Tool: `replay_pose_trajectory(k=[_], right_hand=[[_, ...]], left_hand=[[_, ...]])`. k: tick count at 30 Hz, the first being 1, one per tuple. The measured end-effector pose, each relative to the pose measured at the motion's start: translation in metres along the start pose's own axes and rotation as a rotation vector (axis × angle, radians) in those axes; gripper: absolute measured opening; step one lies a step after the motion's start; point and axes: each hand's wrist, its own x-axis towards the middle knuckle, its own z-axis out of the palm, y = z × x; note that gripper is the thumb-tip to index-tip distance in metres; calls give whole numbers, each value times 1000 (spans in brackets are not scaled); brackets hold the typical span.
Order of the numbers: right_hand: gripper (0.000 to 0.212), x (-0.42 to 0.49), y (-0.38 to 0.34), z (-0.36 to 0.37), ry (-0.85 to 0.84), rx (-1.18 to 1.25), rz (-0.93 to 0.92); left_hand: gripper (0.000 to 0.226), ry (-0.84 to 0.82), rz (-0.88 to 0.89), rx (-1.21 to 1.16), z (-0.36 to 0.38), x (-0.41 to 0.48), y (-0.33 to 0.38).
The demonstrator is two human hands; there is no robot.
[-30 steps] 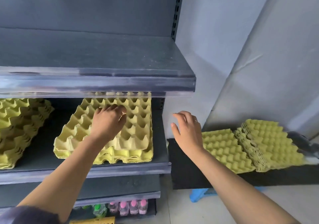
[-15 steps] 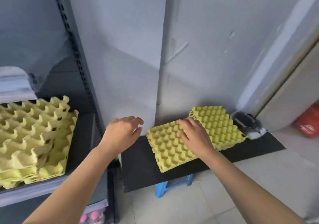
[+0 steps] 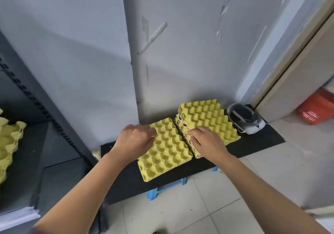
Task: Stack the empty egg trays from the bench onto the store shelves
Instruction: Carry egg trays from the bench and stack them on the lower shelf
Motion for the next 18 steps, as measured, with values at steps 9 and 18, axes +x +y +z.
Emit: replay_pose_trajectory(k=[9,18], right_hand=[[28,36,60,11,-73,17,110],[30,68,157,27,-222,55,190]], left_hand=[[37,-81,80,-95,53,77,6],[35,-307,-16,-127,100,146,42]])
